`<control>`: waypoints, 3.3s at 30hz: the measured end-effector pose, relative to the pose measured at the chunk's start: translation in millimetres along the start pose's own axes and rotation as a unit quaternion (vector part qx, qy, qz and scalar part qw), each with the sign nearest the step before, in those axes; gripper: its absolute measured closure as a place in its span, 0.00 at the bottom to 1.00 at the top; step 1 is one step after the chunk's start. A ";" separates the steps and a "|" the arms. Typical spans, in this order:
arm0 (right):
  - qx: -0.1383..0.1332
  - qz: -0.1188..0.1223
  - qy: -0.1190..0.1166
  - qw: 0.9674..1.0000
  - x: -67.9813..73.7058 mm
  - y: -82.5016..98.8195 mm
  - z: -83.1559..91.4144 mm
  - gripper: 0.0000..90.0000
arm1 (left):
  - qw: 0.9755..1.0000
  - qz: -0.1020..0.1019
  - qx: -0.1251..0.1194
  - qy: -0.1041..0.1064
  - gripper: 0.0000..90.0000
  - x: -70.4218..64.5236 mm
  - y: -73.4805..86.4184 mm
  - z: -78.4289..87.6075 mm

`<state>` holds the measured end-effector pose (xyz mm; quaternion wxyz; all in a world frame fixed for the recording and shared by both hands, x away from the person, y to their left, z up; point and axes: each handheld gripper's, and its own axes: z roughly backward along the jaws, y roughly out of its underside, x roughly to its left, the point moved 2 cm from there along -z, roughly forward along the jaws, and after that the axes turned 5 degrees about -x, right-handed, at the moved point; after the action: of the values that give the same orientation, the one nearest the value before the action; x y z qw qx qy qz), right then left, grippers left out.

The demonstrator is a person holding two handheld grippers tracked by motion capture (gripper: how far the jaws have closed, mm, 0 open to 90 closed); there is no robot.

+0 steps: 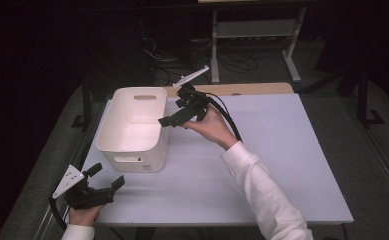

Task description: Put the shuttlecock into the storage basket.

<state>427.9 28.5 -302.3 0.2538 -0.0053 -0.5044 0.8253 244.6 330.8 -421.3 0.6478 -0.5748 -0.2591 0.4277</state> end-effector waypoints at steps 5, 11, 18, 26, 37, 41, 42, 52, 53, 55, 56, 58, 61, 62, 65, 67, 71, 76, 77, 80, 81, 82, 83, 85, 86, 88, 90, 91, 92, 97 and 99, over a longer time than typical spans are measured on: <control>0.006 0.000 0.010 1.000 -5.9 5.8 7.0 0.00 | 1.000 0.001 0.000 0.001 0.00 -0.6 0.0 0.4; 0.003 -0.002 0.016 1.000 -9.9 16.8 20.5 0.00 | 1.000 0.001 0.005 0.003 0.00 -0.3 0.4 -0.7; 0.009 -0.013 0.036 0.999 -18.1 28.9 35.0 0.00 | 1.000 0.006 0.001 0.000 0.00 -0.8 0.2 -1.2; 0.005 -0.020 0.035 0.999 -21.9 39.9 47.1 0.00 | 1.000 0.008 0.002 -0.001 0.00 0.4 0.6 -1.6; 0.005 -0.027 0.039 0.999 -27.1 53.4 56.2 0.00 | 1.000 0.006 0.004 0.000 0.00 0.4 0.7 -2.1; 0.002 -0.029 0.037 0.999 -29.3 58.7 60.8 0.00 | 1.000 0.007 0.005 0.000 0.00 0.3 0.9 -2.2; 0.002 -0.031 0.036 0.999 -29.5 60.0 61.9 0.00 | 1.000 0.006 0.005 -0.001 0.00 0.3 0.9 -2.1; 0.003 -0.034 0.037 0.999 -33.0 74.4 71.2 0.00 | 1.000 0.006 0.005 -0.003 0.00 0.3 0.9 -2.2; 0.002 -0.035 0.039 0.999 -33.9 75.9 72.4 0.00 | 1.000 0.006 0.005 -0.003 0.00 0.4 0.9 -2.1; 0.000 -0.037 0.040 0.999 -35.3 78.8 74.7 0.00 | 1.000 0.005 0.007 -0.005 0.00 0.7 0.9 -1.8; -0.001 -0.038 0.040 0.999 -35.7 80.1 75.9 0.00 | 1.000 0.007 0.006 -0.006 0.00 0.7 1.0 -1.9; -0.003 -0.036 0.039 0.999 -36.8 82.4 78.3 0.00 | 1.000 0.008 0.007 -0.007 0.00 0.7 1.1 -1.9; -0.008 -0.043 0.036 0.998 -36.7 85.7 82.1 0.00 | 1.000 0.007 0.006 -0.007 0.00 0.4 1.1 -2.3; -0.006 -0.042 0.037 0.998 -37.0 87.1 83.5 0.00 | 1.000 0.007 0.006 -0.007 0.00 0.4 1.1 -2.2; -0.006 -0.038 0.039 0.999 -38.3 91.2 86.8 0.00 | 1.000 0.007 0.007 -0.007 0.00 0.4 1.1 -2.2; -0.006 -0.043 0.041 0.998 -37.8 93.4 89.0 0.00 | 1.000 0.007 0.007 -0.007 0.00 0.5 1.2 -2.4; -0.007 -0.043 0.043 0.998 -39.5 98.2 94.4 0.00 | 1.000 0.008 0.006 -0.008 0.00 0.1 1.2 -2.6; -0.011 -0.045 0.054 0.997 -41.8 103.4 102.3 0.00 | 1.000 0.009 0.005 -0.008 0.00 0.1 1.3 -3.1; -0.011 -0.045 0.056 0.997 -42.1 104.4 103.7 0.00 | 1.000 0.009 0.005 -0.007 0.00 0.1 1.3 -3.1; -0.013 -0.050 0.057 0.997 -42.7 107.2 107.4 0.00 | 1.000 0.009 0.006 -0.008 0.00 -0.1 1.2 -3.0; -0.015 -0.046 0.058 0.997 -43.6 108.4 108.2 0.00 | 1.000 0.008 0.006 -0.007 0.00 0.0 1.2 -3.0; -0.015 -0.049 0.060 0.997 -43.6 109.5 109.4 0.00 | 1.000 0.007 0.006 -0.007 0.00 0.1 1.3 -3.1; -0.015 -0.050 0.059 0.997 -43.9 110.6 110.5 0.00 | 1.000 0.005 0.009 -0.007 0.00 0.4 1.3 -2.8; -0.012 -0.049 0.062 0.997 -44.8 113.5 112.1 0.00 | 1.000 0.004 0.010 -0.007 0.00 0.6 1.3 -2.7; -0.012 -0.052 0.062 0.997 -44.9 114.9 112.9 0.00 | 1.000 0.004 0.009 -0.008 0.00 0.5 1.3 -2.7; -0.009 -0.053 0.064 0.996 -46.3 118.0 115.3 0.00 | 1.000 0.007 0.006 -0.008 0.00 0.1 1.3 -3.1; -0.010 -0.054 0.065 0.996 -47.8 121.2 118.0 0.00 | 1.000 0.006 0.007 -0.007 0.00 0.2 1.3 -3.0; -0.010 -0.055 0.066 0.996 -48.3 122.8 119.4 0.00 | 1.000 0.005 0.007 -0.006 0.00 0.0 1.2 -2.8; -0.011 -0.057 0.067 0.996 -48.7 124.3 120.7 0.00 | 1.000 0.005 0.007 -0.006 0.00 -0.3 1.1 -2.8; -0.004 -0.064 0.070 0.995 -51.3 133.5 124.9 0.00 | 1.000 0.005 0.008 -0.005 0.00 -0.3 1.1 -2.8; -0.003 -0.066 0.071 0.995 -52.2 137.7 126.3 0.00 | 1.000 0.005 0.008 -0.005 0.00 -0.1 1.1 -2.7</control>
<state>383.0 -148.3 -368.2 0.3431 -0.0311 -0.4870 0.8026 246.5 329.2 -422.9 0.6486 -0.5688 -0.2565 0.4358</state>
